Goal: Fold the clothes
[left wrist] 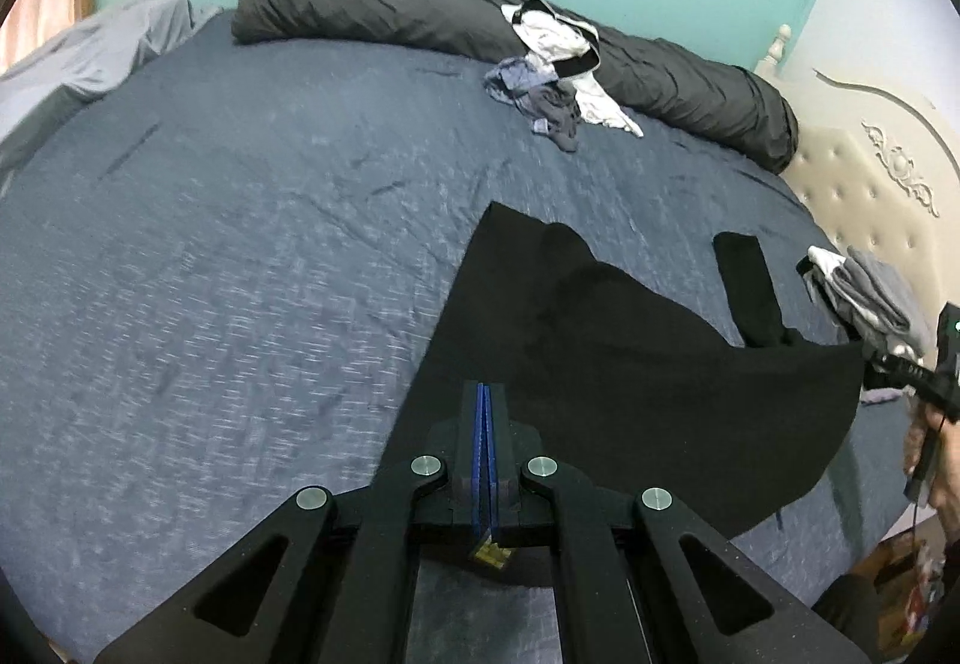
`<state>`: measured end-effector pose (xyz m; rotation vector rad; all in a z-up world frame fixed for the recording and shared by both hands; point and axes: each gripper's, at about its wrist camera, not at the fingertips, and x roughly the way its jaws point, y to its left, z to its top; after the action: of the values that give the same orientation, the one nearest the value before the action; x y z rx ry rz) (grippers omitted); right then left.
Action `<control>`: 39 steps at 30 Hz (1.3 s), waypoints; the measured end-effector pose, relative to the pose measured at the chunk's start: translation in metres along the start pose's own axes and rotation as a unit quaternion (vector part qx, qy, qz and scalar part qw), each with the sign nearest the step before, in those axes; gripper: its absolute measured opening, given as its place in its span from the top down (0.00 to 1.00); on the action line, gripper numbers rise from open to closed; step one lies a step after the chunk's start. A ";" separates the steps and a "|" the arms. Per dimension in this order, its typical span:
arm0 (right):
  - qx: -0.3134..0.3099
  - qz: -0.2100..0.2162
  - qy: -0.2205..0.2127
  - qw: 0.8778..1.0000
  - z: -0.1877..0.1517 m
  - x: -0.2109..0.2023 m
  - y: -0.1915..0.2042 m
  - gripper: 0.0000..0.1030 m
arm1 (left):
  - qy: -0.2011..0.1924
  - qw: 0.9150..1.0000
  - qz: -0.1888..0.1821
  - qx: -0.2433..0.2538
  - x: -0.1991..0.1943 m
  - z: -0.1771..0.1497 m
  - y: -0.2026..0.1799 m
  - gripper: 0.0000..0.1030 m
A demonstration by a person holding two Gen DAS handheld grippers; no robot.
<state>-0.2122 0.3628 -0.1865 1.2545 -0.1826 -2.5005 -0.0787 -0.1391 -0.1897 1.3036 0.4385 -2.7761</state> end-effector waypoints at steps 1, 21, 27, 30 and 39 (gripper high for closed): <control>0.003 0.000 0.003 1.000 -0.002 0.004 -0.004 0.96 | 0.005 1.000 -0.002 -0.001 0.007 0.001 -0.001 0.99; 0.041 -0.049 -0.001 0.998 -0.006 0.047 -0.056 0.71 | 0.055 0.998 0.003 0.023 0.129 0.064 -0.017 0.54; 0.032 -0.026 -0.005 0.999 0.005 0.057 -0.047 0.64 | 0.069 0.998 0.001 0.013 0.171 0.090 -0.014 0.49; 0.030 -0.016 -0.003 0.999 0.008 0.064 -0.043 0.64 | 0.072 0.997 -0.004 0.000 0.190 0.100 -0.012 0.48; 0.024 -0.008 0.005 1.000 0.013 0.084 -0.043 0.62 | 0.071 0.997 -0.012 -0.003 0.227 0.124 -0.017 0.47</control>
<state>-0.2793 0.3729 -0.2528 1.2929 -0.2338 -2.5161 -0.3210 -0.1383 -0.2831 1.5093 0.4730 -2.7097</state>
